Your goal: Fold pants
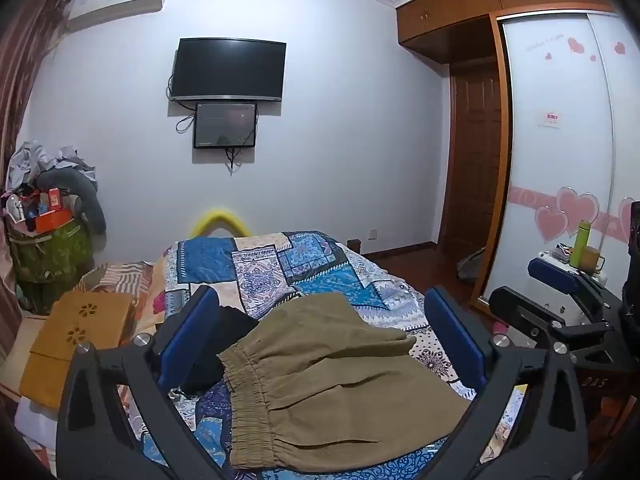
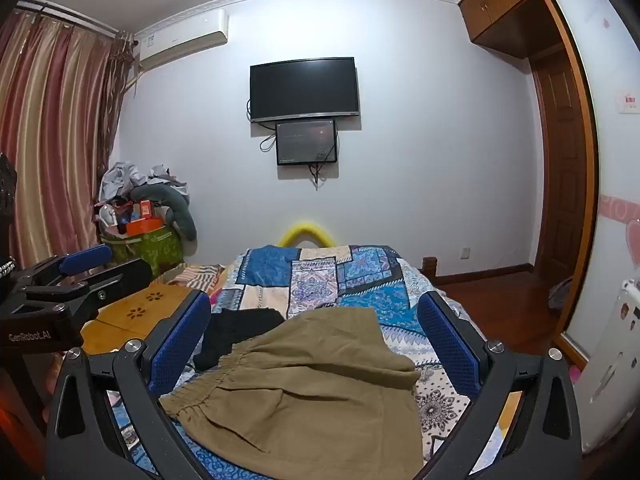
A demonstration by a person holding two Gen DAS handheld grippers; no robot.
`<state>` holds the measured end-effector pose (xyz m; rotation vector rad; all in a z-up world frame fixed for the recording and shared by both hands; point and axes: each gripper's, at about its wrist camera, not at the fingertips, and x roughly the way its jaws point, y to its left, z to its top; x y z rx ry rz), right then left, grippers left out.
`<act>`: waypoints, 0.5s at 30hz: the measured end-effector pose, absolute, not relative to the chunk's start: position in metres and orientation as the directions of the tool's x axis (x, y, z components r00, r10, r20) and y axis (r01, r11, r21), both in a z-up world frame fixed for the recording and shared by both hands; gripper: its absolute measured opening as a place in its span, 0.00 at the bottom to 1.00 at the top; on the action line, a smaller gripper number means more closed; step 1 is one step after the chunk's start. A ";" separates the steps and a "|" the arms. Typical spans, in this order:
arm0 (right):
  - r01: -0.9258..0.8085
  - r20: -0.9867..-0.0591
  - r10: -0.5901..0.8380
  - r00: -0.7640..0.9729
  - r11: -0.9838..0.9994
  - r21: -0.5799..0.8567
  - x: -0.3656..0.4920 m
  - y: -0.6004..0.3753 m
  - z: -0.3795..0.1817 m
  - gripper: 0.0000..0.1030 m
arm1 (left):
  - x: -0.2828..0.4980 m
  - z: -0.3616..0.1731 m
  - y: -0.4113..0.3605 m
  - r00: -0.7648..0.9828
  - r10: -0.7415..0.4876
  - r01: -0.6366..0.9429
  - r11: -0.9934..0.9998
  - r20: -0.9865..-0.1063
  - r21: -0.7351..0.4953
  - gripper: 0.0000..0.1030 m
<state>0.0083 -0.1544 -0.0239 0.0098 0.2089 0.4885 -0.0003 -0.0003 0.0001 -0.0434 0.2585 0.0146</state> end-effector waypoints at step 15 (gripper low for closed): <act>-0.465 -0.191 0.469 0.862 0.883 0.067 0.008 -0.155 -0.024 1.00 | -0.001 -0.004 -0.003 0.967 0.005 -0.020 0.998 -0.254 -0.054 1.00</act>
